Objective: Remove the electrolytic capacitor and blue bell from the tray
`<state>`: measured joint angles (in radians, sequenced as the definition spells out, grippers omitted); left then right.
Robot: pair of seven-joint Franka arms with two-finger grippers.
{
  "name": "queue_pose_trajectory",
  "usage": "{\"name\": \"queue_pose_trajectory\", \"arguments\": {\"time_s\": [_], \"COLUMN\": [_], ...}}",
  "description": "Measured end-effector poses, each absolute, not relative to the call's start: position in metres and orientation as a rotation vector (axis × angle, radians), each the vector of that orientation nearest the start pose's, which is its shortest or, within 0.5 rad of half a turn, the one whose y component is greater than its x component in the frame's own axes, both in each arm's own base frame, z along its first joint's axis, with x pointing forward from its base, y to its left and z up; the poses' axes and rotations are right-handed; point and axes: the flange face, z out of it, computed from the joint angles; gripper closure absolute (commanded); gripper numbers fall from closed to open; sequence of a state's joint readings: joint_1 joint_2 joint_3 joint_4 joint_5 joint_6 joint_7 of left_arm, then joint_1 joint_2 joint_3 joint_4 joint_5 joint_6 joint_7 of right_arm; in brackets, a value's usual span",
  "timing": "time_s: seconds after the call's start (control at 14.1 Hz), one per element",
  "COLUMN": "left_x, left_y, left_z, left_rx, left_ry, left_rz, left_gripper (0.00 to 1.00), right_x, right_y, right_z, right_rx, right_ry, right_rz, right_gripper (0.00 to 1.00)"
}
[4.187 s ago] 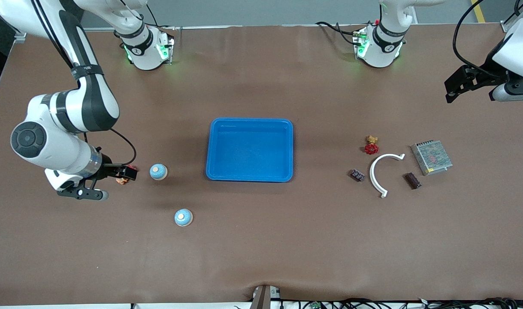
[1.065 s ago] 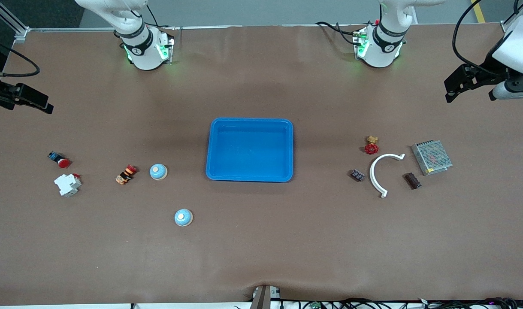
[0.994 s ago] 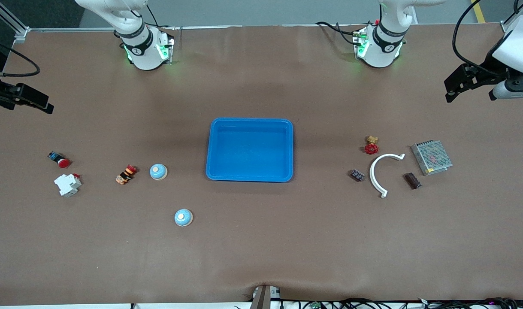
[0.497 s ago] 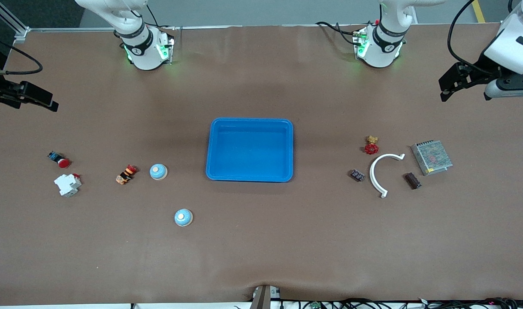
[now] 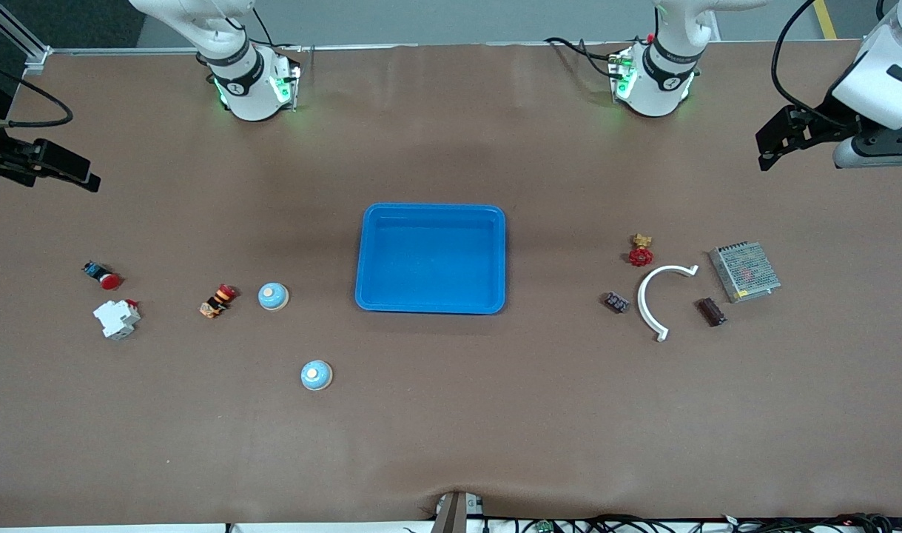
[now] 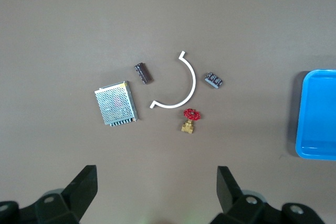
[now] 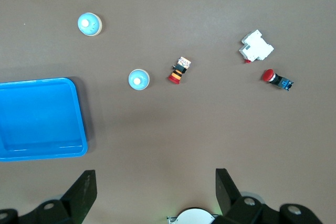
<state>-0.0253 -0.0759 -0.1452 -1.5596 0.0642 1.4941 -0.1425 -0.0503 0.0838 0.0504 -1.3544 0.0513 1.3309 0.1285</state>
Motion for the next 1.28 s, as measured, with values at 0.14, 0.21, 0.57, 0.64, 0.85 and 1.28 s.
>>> {"name": "queue_pose_trajectory", "arguments": {"time_s": [0.14, 0.21, 0.57, 0.64, 0.85, 1.28], "left_x": [0.5157, 0.5153, 0.513, 0.513, 0.5133, 0.5136], "left_y": [-0.0849, -0.0852, -0.0878, -0.0878, -0.0858, -0.0845], "left_z": [0.6634, 0.663, 0.6598, 0.6594, 0.6595, 0.665], "left_rx": [-3.068, -3.068, -3.064, -3.064, -3.064, -3.066], "left_ry": [0.035, 0.036, 0.044, 0.044, 0.039, 0.034], "left_rz": [-0.027, -0.022, 0.01, 0.012, 0.012, -0.008], "left_gripper": [0.0, 0.0, 0.0, 0.0, 0.0, 0.0], "right_x": [0.5544, 0.5544, 0.5544, 0.5544, 0.5544, 0.5544], "right_y": [0.0051, 0.0051, 0.005, 0.005, 0.0049, 0.0079], "right_z": [0.658, 0.6581, 0.6581, 0.6582, 0.6582, 0.6591], "right_rx": [-3.084, -3.084, -3.083, -3.083, -3.083, -3.058], "right_ry": [0.183, 0.183, 0.184, 0.184, 0.184, 0.175], "right_rz": [0.171, 0.17, 0.17, 0.17, 0.17, 0.167], "right_gripper": [0.0, 0.0, 0.0, 0.0, 0.0, 0.0]}}
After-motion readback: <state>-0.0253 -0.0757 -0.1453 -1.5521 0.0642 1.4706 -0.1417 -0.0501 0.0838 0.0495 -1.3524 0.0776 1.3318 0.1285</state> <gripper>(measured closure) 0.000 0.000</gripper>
